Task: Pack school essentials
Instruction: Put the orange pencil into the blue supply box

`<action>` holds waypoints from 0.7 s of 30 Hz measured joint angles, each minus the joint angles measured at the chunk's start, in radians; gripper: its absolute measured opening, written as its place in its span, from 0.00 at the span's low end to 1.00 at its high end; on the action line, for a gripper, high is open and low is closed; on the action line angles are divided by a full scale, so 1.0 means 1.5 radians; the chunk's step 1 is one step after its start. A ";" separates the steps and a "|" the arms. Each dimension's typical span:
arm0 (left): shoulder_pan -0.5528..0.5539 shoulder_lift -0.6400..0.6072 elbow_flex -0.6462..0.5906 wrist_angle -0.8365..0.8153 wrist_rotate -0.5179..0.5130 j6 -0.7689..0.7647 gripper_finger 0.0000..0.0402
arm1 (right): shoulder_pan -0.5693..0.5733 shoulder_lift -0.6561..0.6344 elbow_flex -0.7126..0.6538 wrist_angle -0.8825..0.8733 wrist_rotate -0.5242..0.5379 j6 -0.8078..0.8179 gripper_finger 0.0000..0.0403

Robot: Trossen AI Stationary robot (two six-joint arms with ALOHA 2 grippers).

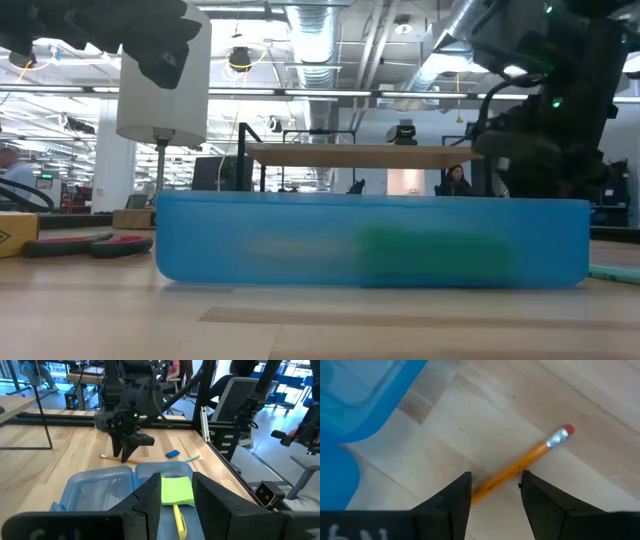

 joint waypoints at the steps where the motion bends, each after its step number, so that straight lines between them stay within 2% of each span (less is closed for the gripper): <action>1: 0.000 0.000 0.000 0.000 0.000 0.000 0.24 | -0.003 0.007 0.001 0.005 -0.003 0.000 0.47; 9: 0.000 0.000 0.000 0.001 0.000 -0.004 0.24 | -0.013 0.034 0.021 -0.049 -0.033 0.006 0.43; 21: 0.000 0.000 0.000 -0.001 0.000 -0.005 0.24 | -0.024 0.008 0.019 -0.104 -0.046 -0.005 0.15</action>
